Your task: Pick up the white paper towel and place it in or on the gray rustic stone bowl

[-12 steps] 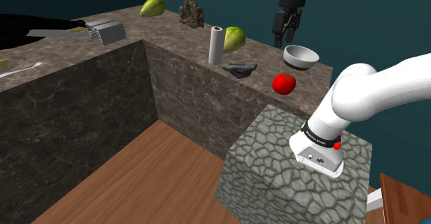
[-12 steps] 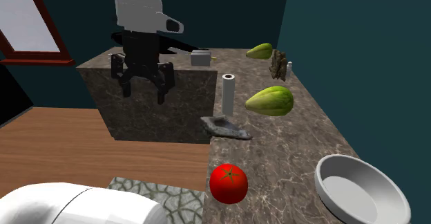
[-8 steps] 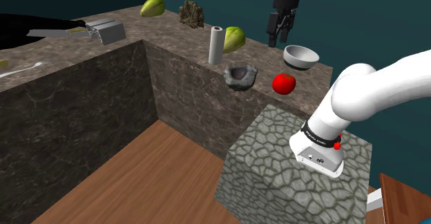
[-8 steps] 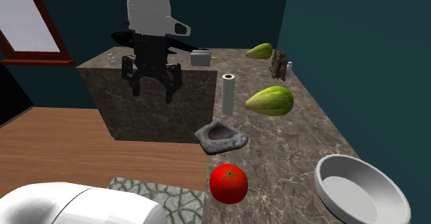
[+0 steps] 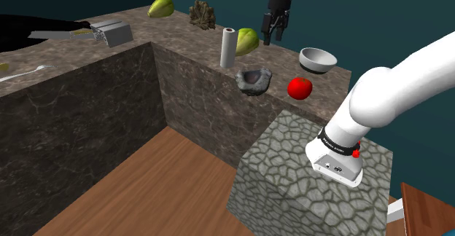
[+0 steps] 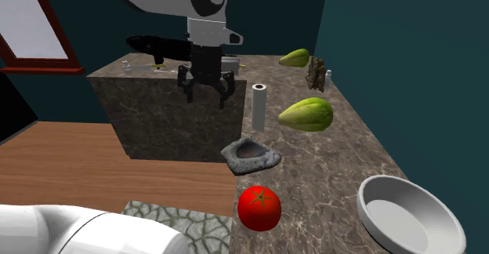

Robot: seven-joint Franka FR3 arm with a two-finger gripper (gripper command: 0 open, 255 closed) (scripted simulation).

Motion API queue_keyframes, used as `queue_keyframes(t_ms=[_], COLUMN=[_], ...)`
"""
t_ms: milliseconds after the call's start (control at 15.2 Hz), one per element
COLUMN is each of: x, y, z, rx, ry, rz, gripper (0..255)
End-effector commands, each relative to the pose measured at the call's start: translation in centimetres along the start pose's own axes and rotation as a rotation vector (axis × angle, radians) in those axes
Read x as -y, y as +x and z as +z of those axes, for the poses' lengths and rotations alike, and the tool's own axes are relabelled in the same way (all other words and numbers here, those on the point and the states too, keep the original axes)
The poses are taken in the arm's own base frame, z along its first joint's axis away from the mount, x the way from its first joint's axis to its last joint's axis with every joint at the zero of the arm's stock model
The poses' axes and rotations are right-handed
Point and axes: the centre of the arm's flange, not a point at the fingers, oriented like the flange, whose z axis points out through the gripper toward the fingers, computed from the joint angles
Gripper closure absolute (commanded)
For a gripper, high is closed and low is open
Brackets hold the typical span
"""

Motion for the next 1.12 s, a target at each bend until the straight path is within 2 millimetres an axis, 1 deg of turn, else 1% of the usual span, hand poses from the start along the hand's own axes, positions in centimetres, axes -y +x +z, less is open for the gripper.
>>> queue_keyframes(t_ms=[0, 528, 1056], x=[-1.0, -5.0, -8.8], y=[2.1, 11.0, 20.0], z=[0.2, 1.0, 1.4], rx=[-0.014, -0.063, -0.112], ry=[-0.004, -0.015, -0.026], rz=[-0.004, -0.02, -0.036], gripper=[0, 0, 0])
